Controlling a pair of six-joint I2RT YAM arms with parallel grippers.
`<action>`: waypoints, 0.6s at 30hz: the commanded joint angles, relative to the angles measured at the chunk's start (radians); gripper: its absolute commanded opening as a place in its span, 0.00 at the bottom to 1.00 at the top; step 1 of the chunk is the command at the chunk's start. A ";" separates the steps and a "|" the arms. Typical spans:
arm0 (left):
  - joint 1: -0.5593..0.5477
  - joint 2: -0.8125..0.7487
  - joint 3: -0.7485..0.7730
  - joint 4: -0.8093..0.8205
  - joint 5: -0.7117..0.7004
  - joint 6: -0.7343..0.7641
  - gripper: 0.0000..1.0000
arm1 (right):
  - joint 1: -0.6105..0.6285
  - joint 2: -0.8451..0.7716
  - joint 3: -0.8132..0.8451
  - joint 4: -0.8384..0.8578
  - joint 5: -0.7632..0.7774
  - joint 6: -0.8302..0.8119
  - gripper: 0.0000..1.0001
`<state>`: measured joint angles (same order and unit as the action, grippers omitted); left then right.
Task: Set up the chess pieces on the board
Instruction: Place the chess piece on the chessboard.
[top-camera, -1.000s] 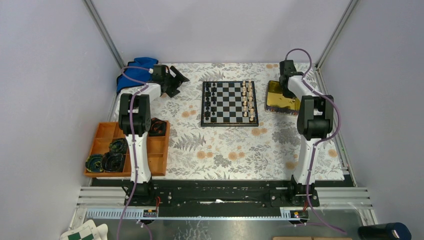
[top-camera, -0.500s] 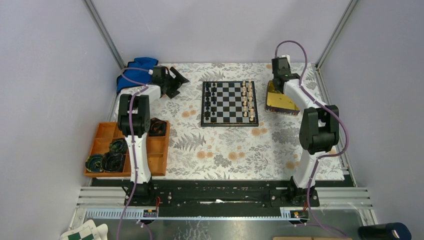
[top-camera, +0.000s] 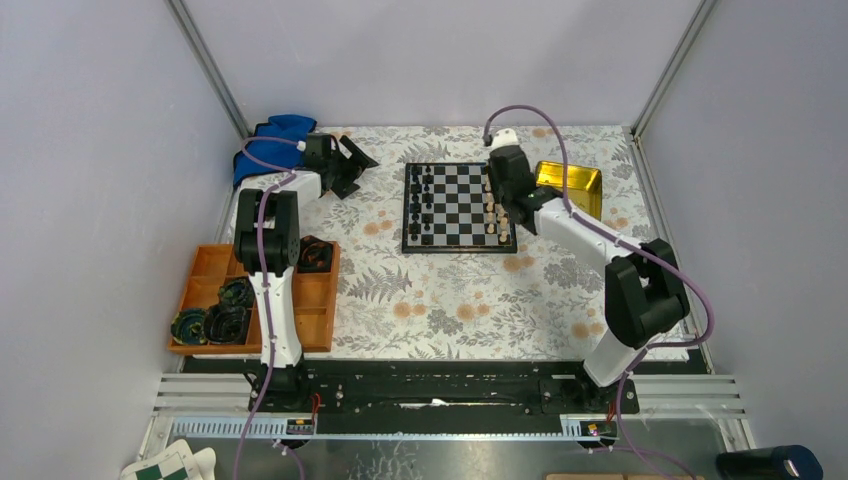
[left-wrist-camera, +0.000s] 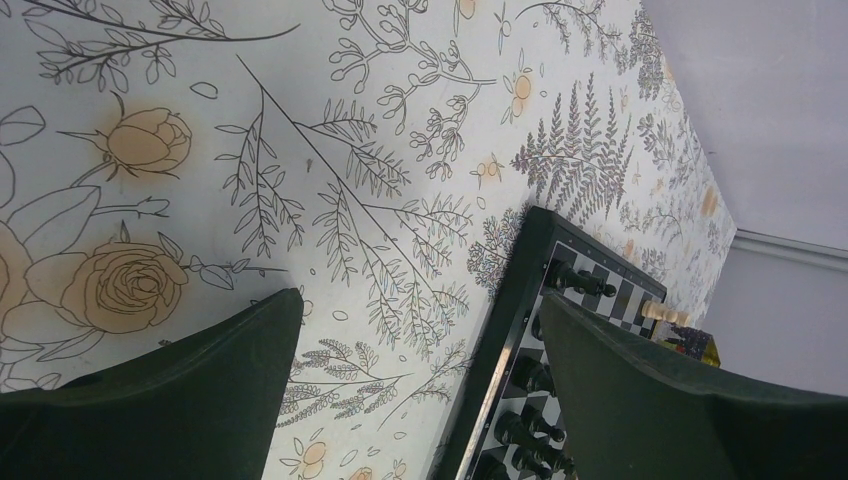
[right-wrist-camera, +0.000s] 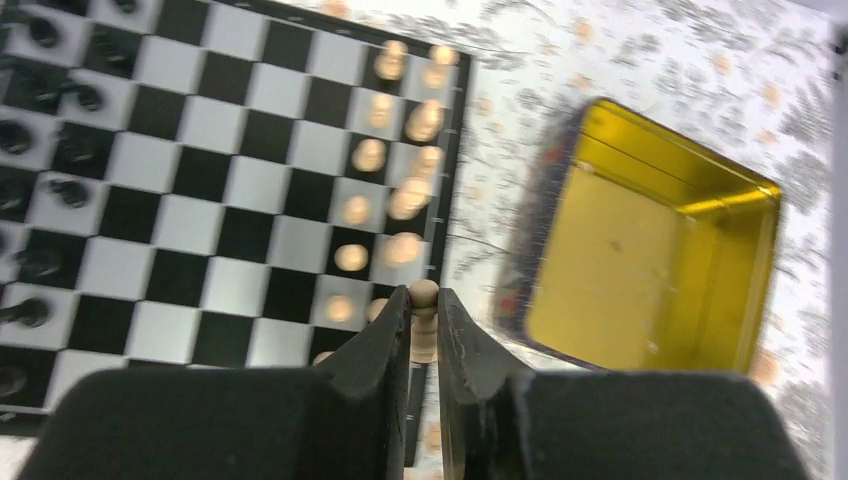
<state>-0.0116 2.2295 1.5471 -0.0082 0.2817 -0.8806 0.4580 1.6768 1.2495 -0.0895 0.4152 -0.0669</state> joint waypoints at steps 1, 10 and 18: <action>-0.006 0.035 -0.047 -0.166 -0.020 0.009 0.99 | 0.075 -0.046 -0.067 0.204 -0.066 0.020 0.00; -0.008 0.026 -0.014 -0.179 -0.023 0.019 0.99 | 0.158 -0.018 -0.233 0.542 -0.138 0.060 0.00; -0.010 -0.003 -0.043 -0.154 -0.047 0.019 0.99 | 0.168 0.053 -0.340 0.740 -0.182 0.114 0.00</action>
<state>-0.0124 2.2250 1.5536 -0.0315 0.2798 -0.8799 0.6151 1.7039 0.9424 0.4694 0.2646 0.0090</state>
